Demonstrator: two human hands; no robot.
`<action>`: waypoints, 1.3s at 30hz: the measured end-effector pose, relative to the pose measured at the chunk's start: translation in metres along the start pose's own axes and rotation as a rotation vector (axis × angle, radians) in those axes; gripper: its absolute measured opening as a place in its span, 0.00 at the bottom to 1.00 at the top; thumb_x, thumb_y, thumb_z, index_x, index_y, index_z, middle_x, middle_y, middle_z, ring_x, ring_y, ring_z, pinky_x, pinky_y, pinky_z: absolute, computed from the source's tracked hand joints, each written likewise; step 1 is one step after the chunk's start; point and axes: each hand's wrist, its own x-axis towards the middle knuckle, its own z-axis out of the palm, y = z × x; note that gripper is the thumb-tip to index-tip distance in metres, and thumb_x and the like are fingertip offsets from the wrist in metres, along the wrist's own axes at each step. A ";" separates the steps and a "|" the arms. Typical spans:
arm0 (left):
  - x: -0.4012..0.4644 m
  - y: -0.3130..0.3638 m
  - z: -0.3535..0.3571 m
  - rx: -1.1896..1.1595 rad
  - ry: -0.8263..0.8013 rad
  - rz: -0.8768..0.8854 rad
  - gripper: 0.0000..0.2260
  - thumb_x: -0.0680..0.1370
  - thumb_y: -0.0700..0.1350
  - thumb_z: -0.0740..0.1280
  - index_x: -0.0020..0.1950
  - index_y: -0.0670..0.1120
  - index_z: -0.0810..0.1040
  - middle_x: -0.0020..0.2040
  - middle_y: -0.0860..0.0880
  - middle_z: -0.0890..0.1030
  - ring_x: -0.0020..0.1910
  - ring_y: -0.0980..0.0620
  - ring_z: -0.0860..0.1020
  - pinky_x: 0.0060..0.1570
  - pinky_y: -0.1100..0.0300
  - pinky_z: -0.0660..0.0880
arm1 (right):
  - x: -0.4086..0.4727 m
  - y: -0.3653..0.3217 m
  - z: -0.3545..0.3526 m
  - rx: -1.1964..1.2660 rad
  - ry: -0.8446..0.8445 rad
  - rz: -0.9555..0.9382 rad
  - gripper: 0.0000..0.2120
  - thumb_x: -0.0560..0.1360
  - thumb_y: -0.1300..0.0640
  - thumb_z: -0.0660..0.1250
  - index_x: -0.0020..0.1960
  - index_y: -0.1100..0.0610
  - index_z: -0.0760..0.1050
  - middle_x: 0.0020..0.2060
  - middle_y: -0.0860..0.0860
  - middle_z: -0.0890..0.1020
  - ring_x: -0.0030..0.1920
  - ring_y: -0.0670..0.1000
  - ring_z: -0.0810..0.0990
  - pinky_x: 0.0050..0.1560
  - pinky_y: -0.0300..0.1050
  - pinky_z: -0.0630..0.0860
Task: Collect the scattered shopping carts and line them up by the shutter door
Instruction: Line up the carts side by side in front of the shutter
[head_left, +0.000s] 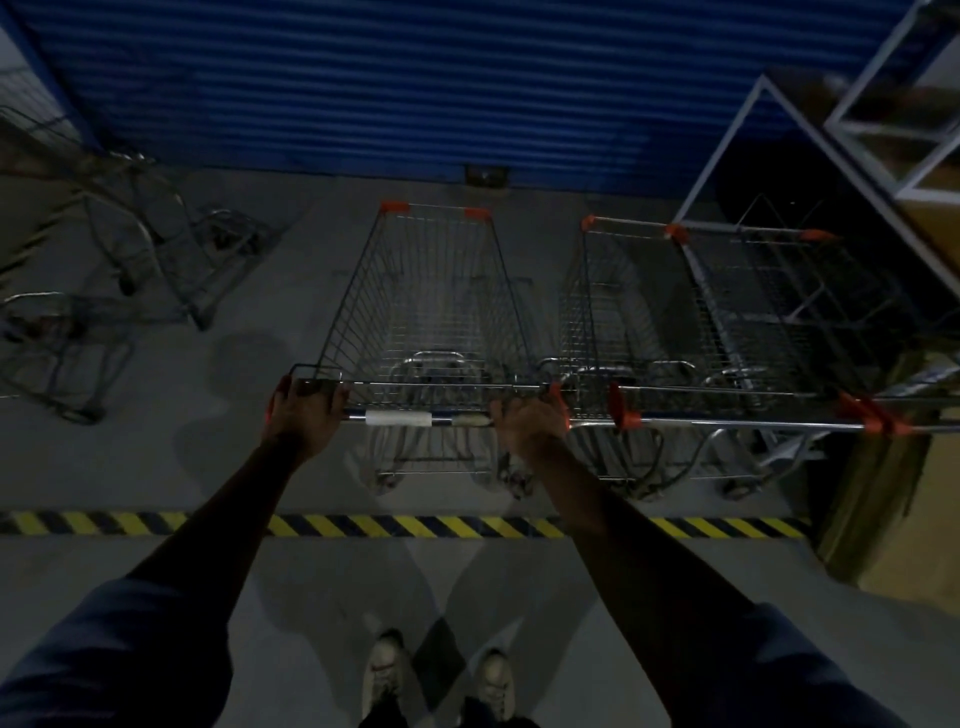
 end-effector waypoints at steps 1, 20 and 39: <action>-0.002 -0.001 -0.005 -0.035 0.039 0.014 0.27 0.84 0.60 0.49 0.56 0.45 0.82 0.52 0.41 0.83 0.56 0.35 0.77 0.59 0.41 0.74 | 0.001 0.000 -0.001 0.091 0.033 0.026 0.21 0.87 0.47 0.49 0.67 0.54 0.76 0.60 0.57 0.83 0.64 0.62 0.79 0.76 0.64 0.60; -0.110 -0.359 -0.129 -0.138 0.268 -0.215 0.17 0.84 0.52 0.64 0.63 0.40 0.78 0.60 0.40 0.81 0.62 0.36 0.76 0.53 0.43 0.76 | 0.085 -0.394 -0.120 0.308 0.254 -0.127 0.32 0.84 0.36 0.54 0.71 0.62 0.73 0.68 0.60 0.77 0.70 0.61 0.71 0.72 0.55 0.65; 0.019 -0.688 -0.130 -0.086 0.146 -0.320 0.20 0.85 0.56 0.59 0.70 0.44 0.74 0.69 0.43 0.77 0.69 0.39 0.72 0.62 0.45 0.73 | 0.307 -0.733 -0.230 0.283 0.279 -0.265 0.32 0.85 0.38 0.54 0.72 0.64 0.73 0.70 0.61 0.76 0.71 0.61 0.70 0.71 0.55 0.66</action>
